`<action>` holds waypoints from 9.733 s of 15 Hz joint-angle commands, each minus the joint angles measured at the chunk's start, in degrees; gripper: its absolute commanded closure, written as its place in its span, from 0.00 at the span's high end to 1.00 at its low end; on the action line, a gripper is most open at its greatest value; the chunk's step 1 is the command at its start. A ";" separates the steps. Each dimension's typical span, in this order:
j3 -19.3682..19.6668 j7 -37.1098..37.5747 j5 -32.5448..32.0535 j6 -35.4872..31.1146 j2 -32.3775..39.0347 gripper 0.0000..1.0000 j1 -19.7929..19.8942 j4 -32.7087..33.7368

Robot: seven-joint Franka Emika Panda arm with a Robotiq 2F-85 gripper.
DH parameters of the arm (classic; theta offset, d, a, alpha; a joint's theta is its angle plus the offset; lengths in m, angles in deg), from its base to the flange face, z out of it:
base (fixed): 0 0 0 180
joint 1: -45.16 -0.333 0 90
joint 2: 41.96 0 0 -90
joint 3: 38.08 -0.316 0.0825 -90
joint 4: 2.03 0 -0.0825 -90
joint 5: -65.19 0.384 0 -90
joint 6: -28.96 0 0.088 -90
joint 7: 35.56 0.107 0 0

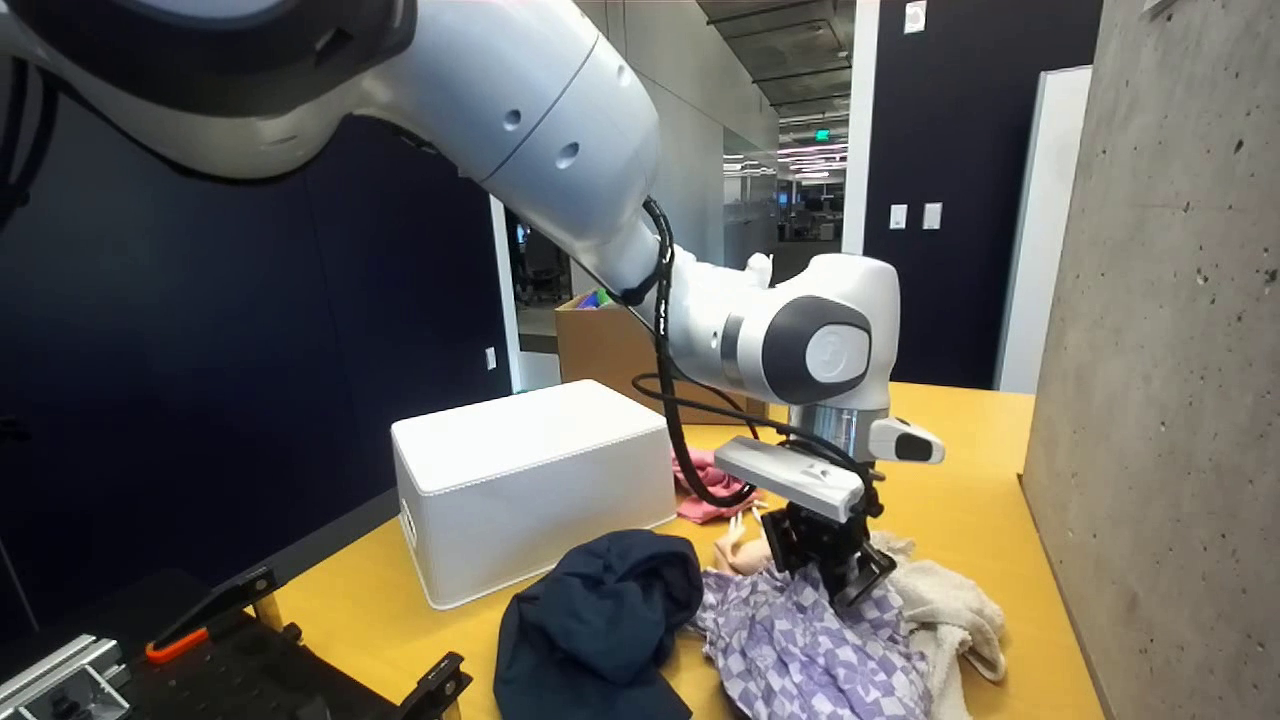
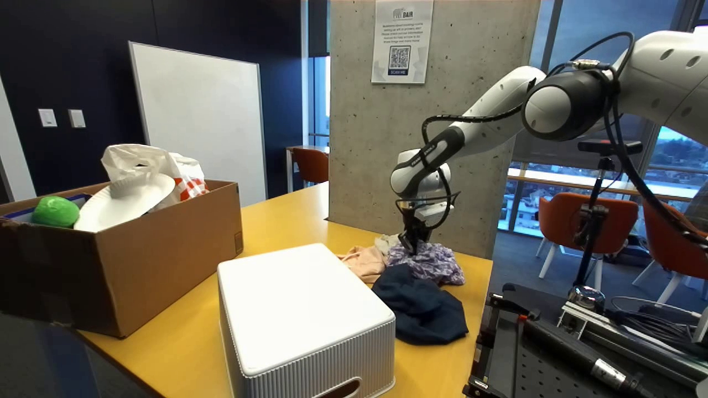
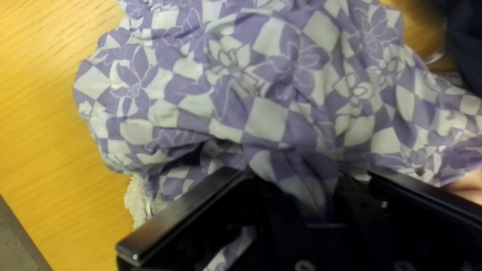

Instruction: Pile up the blue shirt and the checkered shirt on the table then put the shirt cream shirt on the basket

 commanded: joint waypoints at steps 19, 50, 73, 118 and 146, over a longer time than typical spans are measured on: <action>-4.66 4.13 1.41 4.43 -36.32 0.04 -13.19 -35.72; -1.80 0.44 -1.67 -11.49 -21.82 1.00 -10.71 -23.40; 4.84 4.01 -3.00 -17.54 14.01 0.75 -1.94 14.22; -12.37 5.82 -4.96 -21.08 -53.66 0.03 -28.19 -50.39; -6.47 12.68 -8.22 -15.43 -50.63 1.00 -26.72 -47.20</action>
